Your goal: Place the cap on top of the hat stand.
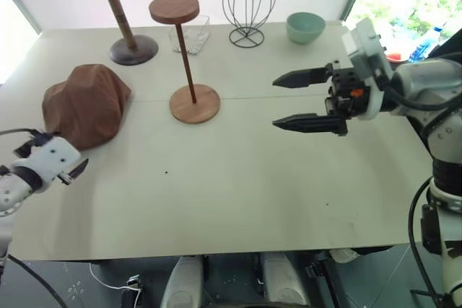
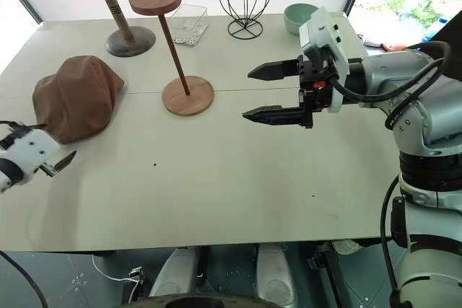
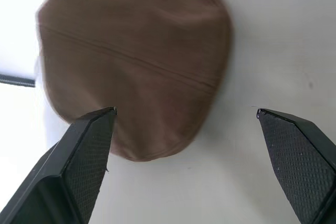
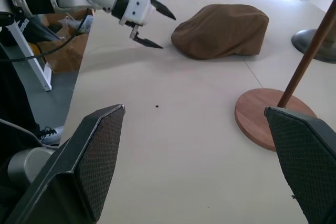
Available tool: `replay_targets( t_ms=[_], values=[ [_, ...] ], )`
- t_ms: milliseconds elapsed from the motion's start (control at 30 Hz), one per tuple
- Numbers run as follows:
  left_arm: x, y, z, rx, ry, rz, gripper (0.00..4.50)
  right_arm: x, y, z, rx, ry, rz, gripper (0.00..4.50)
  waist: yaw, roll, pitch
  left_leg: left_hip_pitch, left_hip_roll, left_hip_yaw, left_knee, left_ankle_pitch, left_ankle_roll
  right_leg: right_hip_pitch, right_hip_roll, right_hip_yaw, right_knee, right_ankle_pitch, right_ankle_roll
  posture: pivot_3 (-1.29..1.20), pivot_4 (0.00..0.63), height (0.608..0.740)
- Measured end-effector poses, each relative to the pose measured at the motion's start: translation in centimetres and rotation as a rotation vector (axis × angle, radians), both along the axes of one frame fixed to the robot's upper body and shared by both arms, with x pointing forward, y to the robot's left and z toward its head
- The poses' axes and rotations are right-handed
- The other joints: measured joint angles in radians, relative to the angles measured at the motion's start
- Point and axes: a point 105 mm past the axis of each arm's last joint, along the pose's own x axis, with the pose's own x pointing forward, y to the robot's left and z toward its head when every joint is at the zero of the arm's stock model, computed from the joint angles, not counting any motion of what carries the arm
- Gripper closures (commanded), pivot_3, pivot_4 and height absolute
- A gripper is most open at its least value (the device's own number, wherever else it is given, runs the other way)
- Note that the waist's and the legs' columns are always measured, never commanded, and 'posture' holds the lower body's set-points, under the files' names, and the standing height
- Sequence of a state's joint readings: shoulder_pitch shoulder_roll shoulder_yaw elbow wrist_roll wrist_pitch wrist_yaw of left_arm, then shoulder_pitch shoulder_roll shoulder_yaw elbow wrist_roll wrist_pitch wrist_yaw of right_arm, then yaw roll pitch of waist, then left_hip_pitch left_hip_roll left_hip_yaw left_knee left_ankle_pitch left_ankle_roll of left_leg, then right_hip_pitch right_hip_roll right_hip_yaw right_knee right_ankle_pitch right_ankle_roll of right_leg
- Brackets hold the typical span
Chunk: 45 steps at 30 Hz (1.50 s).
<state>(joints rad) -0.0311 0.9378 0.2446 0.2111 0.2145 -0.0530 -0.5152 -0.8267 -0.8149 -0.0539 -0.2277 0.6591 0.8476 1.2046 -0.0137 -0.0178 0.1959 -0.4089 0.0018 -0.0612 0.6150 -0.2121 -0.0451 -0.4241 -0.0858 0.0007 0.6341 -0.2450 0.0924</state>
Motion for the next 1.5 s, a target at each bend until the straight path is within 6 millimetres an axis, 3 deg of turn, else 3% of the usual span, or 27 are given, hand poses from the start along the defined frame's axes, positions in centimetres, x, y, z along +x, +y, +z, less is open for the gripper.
replay_targets(
  t_ms=[167, 400, 600, 800, 900, 1133, 1167, 1367, 1500],
  values=[
    [2.7, 0.2, 1.0, 0.084, -0.100, 0.017, 0.00, 0.3, 0.1, 0.0, 0.018, -0.006, -0.026, 0.13, 0.001, 0.000, 0.000, 0.000, 0.000, 0.000, 0.001, 0.000, 0.000, 0.000, 0.000, 0.000, 0.001, 0.002, 0.003, 0.00, 0.150, 0.740],
    [5.0, -0.2, -0.2, 0.187, -0.169, 0.051, 0.00, 0.5, 0.1, -0.1, 0.040, -0.008, -0.069, 0.13, 0.001, 0.000, 0.000, 0.000, 0.000, 0.000, 0.001, 0.000, 0.000, 0.000, 0.001, 0.000, 0.002, 0.003, 0.005, 0.00, 0.150, 0.740],
    [5.9, 0.2, -0.3, 0.290, -0.216, 0.084, 0.00, 0.8, 0.1, 0.1, 0.055, -0.014, -0.096, 0.13, 0.001, 0.000, 0.000, 0.000, 0.000, 0.000, 0.002, 0.000, 0.000, 0.000, 0.000, 0.000, 0.003, 0.003, 0.005, 0.00, 0.150, 0.740],
    [7.1, 1.1, 0.0, 0.271, -0.263, 0.183, 0.00, 0.8, 0.2, 0.1, 0.068, -0.003, -0.106, 0.13, 0.001, -0.001, 0.000, 0.000, 0.000, 0.000, 0.004, 0.000, 0.000, 0.000, 0.001, 0.000, 0.005, 0.003, 0.005, 0.00, 0.150, 0.740],
    [7.4, 1.7, 0.3, 0.261, -0.267, 0.215, 0.78, 0.8, 0.2, 0.2, 0.069, 0.000, -0.104, 0.00, 0.000, -0.001, 0.000, 0.000, 0.000, 0.000, 0.004, 0.000, 0.000, 0.000, 0.000, 0.000, 0.005, 0.003, 0.005, 0.00, 0.150, 0.740],
    [7.7, 1.6, 0.7, 0.232, -0.288, 0.208, 4.23, 0.7, 0.5, 1.3, 0.088, -0.010, -0.099, 0.00, 0.001, -0.001, -0.001, 0.000, 0.000, 0.000, 0.004, 0.000, 0.000, -0.001, 0.000, 0.000, 0.008, 0.003, 0.005, 0.00, 0.150, 0.740],
    [7.8, 1.5, 0.8, 0.226, -0.295, 0.208, 4.46, 0.7, 0.4, 1.4, 0.094, -0.010, -0.105, 0.00, 0.001, -0.001, -0.001, 0.000, 0.000, 0.000, 0.005, 0.000, 0.000, -0.001, 0.000, 0.000, 0.008, 0.003, 0.005, 0.00, 0.150, 0.740],
    [7.6, 2.2, 2.0, 0.224, -0.309, 0.217, 4.46, 0.9, -0.3, 1.6, 0.085, -0.004, -0.132, 0.00, 0.001, -0.001, -0.001, 0.000, 0.000, 0.000, 0.006, 0.000, 0.000, -0.001, 0.000, 0.000, 0.009, 0.003, 0.005, 0.00, 0.150, 0.740],
    [7.7, 2.2, 4.8, 0.207, -0.383, 0.204, 4.46, 1.0, -0.7, 1.7, 0.067, -0.023, -0.150, 0.00, 0.000, -0.002, 0.000, 0.000, 0.000, 0.000, 0.006, 0.000, 0.000, -0.001, 0.000, 0.000, 0.010, 0.003, 0.005, 0.00, 0.150, 0.740]
  ],
)
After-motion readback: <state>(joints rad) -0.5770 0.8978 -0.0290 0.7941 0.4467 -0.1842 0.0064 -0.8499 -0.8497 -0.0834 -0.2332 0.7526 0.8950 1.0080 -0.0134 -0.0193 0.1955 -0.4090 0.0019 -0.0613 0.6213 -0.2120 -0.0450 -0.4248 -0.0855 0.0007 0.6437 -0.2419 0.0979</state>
